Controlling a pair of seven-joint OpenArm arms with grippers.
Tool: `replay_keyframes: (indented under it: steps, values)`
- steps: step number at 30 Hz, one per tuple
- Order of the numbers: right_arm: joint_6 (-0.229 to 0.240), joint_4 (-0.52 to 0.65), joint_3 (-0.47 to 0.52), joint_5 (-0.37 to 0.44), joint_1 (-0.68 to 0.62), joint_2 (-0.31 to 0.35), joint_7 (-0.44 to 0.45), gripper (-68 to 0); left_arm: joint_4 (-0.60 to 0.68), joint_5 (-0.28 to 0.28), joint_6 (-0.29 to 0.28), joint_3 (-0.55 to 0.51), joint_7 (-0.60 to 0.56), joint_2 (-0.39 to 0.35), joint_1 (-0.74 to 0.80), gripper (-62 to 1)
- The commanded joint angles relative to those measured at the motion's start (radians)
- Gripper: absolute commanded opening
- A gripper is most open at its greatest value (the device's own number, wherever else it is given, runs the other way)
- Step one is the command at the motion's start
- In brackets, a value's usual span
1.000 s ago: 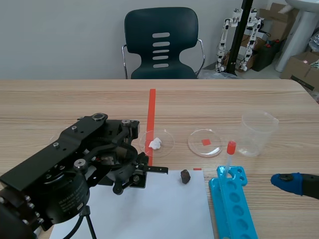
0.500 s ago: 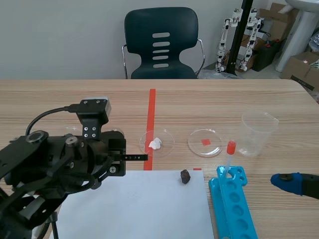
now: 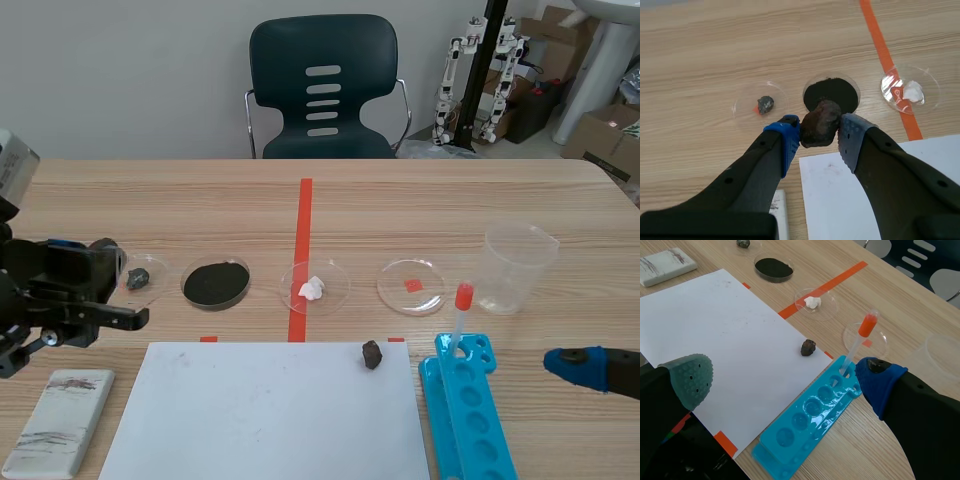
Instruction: Pick up the middle mineral with the left hand
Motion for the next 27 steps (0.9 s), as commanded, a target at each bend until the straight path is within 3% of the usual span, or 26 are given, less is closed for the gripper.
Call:
replay_keyframes:
  steps: [1, 5, 8, 11, 17, 27]
  values:
    - [-0.002, 0.009, 0.009, 0.011, -0.002, 0.003, 0.014, -8.4, 0.022, 0.004, -0.042, -0.028, -0.056, -0.004, 0.048, -49.3]
    - [-0.002, 0.009, 0.009, 0.011, -0.002, 0.003, 0.014, -8.4, 0.045, 0.005, -0.17, -0.121, -0.217, -0.005, 0.195, -49.3]
    - [-0.002, 0.009, 0.009, 0.011, -0.002, 0.003, 0.014, -8.4, 0.049, 0.018, -0.229, -0.176, -0.338, -0.005, 0.298, -49.3]
    - [-0.002, 0.009, 0.009, 0.011, -0.002, 0.003, 0.014, -8.4, 0.049, 0.031, -0.25, -0.211, -0.422, -0.005, 0.381, -49.3]
    - [-0.002, 0.009, 0.009, 0.011, -0.002, 0.003, 0.014, -8.4, 0.048, 0.15, -0.25, -0.232, -0.569, -0.002, 0.49, -49.3]
    - [-0.002, 0.009, 0.009, 0.011, -0.002, 0.003, 0.014, -8.4, 0.048, 0.151, -0.25, -0.232, -0.568, -0.002, 0.492, -49.3]
